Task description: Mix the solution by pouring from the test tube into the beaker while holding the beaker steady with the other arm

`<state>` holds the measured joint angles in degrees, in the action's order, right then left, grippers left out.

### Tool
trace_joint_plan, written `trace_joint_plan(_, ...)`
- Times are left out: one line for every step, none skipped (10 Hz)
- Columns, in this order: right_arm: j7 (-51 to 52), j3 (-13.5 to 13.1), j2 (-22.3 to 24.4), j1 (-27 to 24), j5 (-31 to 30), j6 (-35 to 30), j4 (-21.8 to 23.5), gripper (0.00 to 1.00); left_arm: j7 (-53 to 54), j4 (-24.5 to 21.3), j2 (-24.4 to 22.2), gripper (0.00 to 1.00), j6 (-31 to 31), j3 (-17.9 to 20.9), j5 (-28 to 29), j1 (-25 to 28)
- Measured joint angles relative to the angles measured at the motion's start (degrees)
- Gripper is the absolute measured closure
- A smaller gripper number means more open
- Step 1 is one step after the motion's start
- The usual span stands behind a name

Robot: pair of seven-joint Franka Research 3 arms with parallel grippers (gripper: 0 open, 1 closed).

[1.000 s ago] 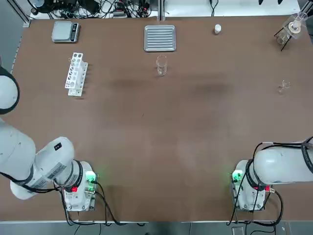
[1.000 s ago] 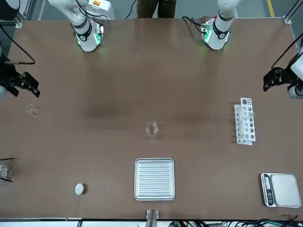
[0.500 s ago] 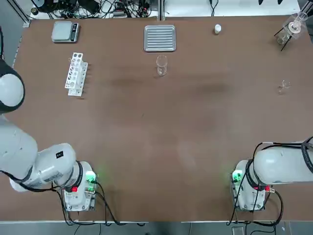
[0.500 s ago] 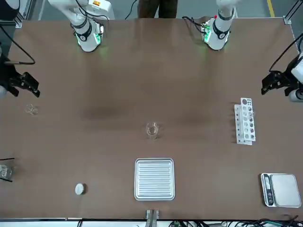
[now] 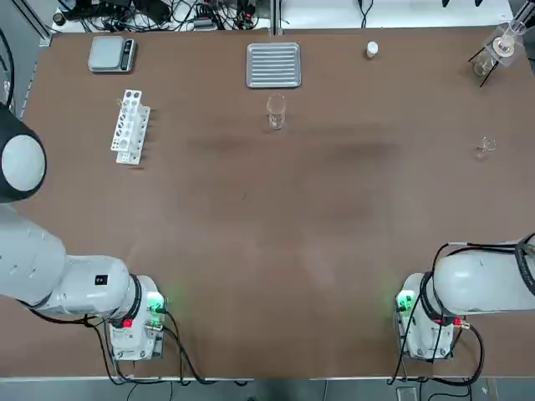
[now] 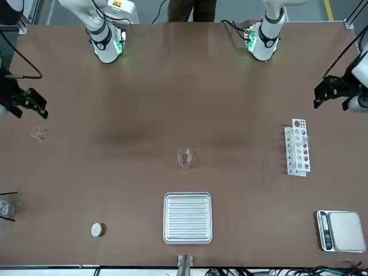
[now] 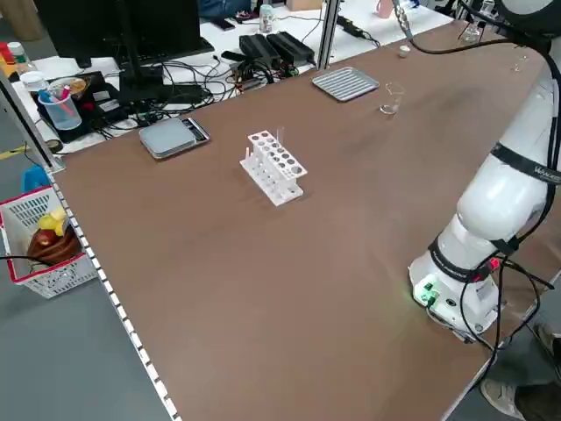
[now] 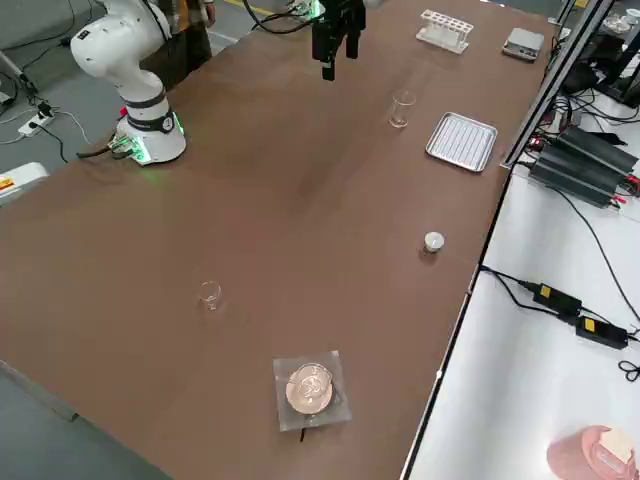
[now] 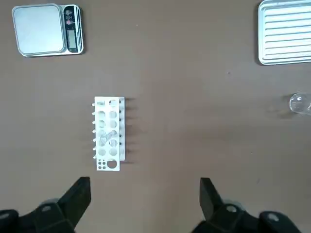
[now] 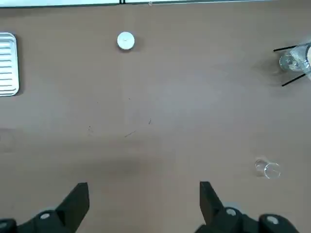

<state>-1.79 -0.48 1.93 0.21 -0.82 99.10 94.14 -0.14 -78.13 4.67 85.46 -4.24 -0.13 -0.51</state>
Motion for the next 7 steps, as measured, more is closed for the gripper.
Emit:
trace_joint_plan(0.00, 0.00, 0.00, 0.00, 0.00, 0.00, 0.02, 0.00, 0.18, -0.01, -0.15, 0.01, -0.07, 0.79, -0.11, -0.59)
trace_joint_plan(0.00, 0.00, 0.00, 0.00, 0.00, 0.00, 0.04, 0.00, 0.18, -0.11, -0.14, 0.01, -0.11, 1.54, -0.11, -1.45)
trace_joint_plan(0.00, -0.01, -0.01, -0.01, 0.00, 0.01, 0.04, 0.00, 0.20, -0.28, -0.14, 0.01, -0.13, 2.67, -0.11, -2.55)
trace_joint_plan(0.00, -0.02, -0.01, -0.01, 0.00, 0.01, 0.04, 0.00, 0.23, -0.43, -0.14, 0.01, -0.13, 3.60, -0.11, -3.37)
trace_joint_plan(-0.01, -0.03, -0.01, -0.02, 0.00, 0.01, 0.04, 0.00, 0.29, -0.49, -0.14, 0.01, -0.13, 3.87, -0.11, -3.53)
trace_joint_plan(-0.01, -0.08, -0.01, -0.05, 0.00, 0.04, 0.04, 0.00, 0.32, -0.50, -0.14, 0.01, -0.13, 3.93, -0.11, -3.61)
trace_joint_plan(-0.01, -0.14, -0.01, -0.08, 0.00, 0.05, 0.04, 0.00, 0.32, -0.50, -0.14, 0.01, -0.13, 3.95, -0.11, -3.76)
